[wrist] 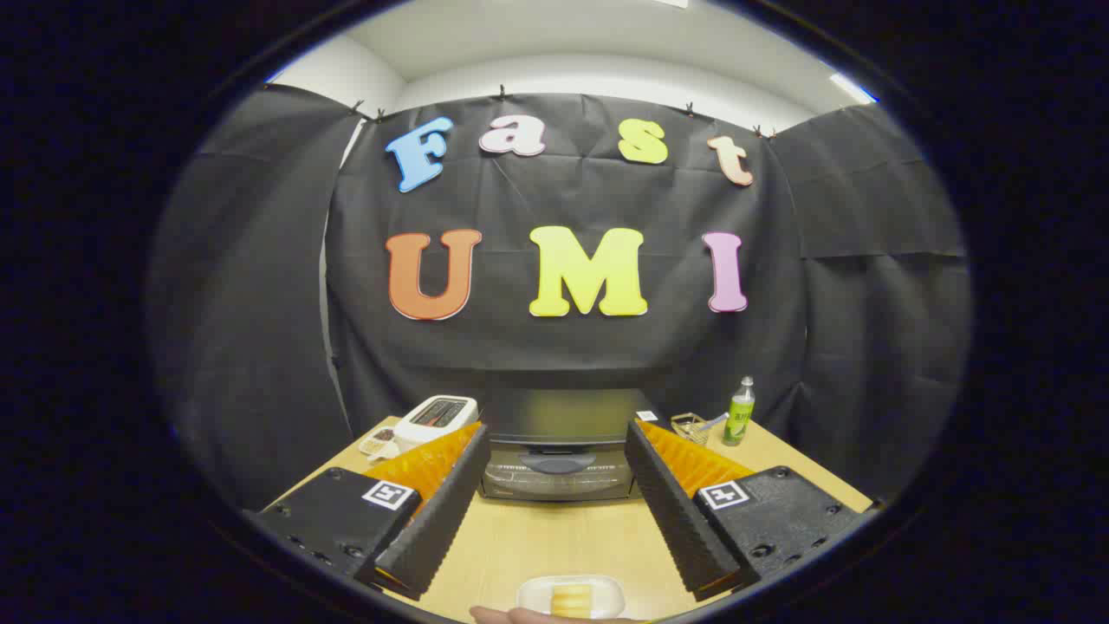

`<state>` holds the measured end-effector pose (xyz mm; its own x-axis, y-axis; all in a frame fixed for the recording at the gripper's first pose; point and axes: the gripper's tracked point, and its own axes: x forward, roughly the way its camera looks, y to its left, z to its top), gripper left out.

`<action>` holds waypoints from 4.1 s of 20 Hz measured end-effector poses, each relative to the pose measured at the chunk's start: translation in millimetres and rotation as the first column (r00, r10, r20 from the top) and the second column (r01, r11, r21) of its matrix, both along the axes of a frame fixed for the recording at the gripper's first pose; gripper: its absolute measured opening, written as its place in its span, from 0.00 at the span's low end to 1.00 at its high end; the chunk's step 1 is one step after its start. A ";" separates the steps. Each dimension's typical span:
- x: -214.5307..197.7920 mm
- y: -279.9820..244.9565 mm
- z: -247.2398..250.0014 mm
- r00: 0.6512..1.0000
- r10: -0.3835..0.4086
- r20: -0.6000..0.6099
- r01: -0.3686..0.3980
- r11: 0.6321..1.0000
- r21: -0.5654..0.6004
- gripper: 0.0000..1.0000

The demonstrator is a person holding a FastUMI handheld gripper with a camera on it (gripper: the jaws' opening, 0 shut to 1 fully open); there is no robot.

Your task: Open the toaster oven, put the food inside, and close the toaster oven door.

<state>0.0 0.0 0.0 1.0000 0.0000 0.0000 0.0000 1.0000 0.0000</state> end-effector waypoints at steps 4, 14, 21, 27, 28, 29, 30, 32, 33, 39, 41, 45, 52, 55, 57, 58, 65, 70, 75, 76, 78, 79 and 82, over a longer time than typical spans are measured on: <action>8.8 -23.6 6.3 1.000 -0.019 -0.002 0.019 0.998 0.067 1.00; 11.5 -55.8 22.7 0.998 -0.059 0.014 0.058 0.996 0.069 1.00; 41.3 -42.8 41.9 0.993 -0.066 0.102 0.067 0.998 -0.009 1.00; 100.0 -13.8 28.8 0.992 -0.033 0.121 0.048 0.991 -0.122 1.00; 107.6 -14.0 24.7 0.991 -0.041 0.124 0.056 0.991 -0.119 1.00; 118.1 -12.2 14.0 0.994 -0.040 0.103 0.052 0.992 -0.112 1.00; 129.1 -8.6 0.7 0.996 -0.039 0.076 0.047 0.993 -0.109 1.00; 151.9 -1.4 -22.1 1.000 -0.019 0.010 0.020 0.995 -0.102 1.00; 161.4 1.6 -31.6 1.000 -0.007 -0.016 0.005 0.994 -0.113 1.00; 199.8 -3.3 -76.9 0.986 -0.048 -0.159 0.026 0.990 -0.141 1.00; 209.4 4.5 -85.8 0.984 -0.036 -0.175 0.014 0.992 -0.122 1.00; 222.1 -12.9 -105.8 0.972 -0.077 -0.224 0.043 0.987 -0.152 1.00; 227.6 -17.9 -134.0 0.957 0.050 -0.286 -0.039 0.998 0.044 1.00; 214.1 -20.5 -140.6 0.936 0.081 -0.341 -0.064 0.996 0.059 1.00; 208.5 -20.0 -140.8 0.935 0.093 -0.343 -0.081 0.996 0.048 1.00; 203.9 -19.5 -141.5 0.936 0.089 -0.341 -0.082 0.996 0.036 1.00; 169.3 -21.6 -165.6 0.939 0.048 -0.341 -0.050 0.999 0.004 1.00; 140.3 -22.0 -196.2 0.929 0.007 -0.371 -0.013 1.000 -0.016 1.00; 130.4 -22.4 -208.3 0.937 0.009 -0.349 -0.022 0.999 -0.033 1.00; 127.9 -22.9 -215.5 0.935 0.007 -0.355 -0.018 0.999 -0.029 1.00; 121.0 -22.6 -226.5 0.930 0.007 -0.367 -0.016 1.000 -0.020 1.00; 118.4 -22.8 -231.3 0.930 0.011 -0.366 -0.019 1.000 -0.017 1.00; 117.5 -23.6 -243.6 0.929 0.026 -0.368 -0.036 0.999 -0.020 1.00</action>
<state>117.5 -23.6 -243.6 0.9295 0.0263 -0.3679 -0.0364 0.9991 -0.0204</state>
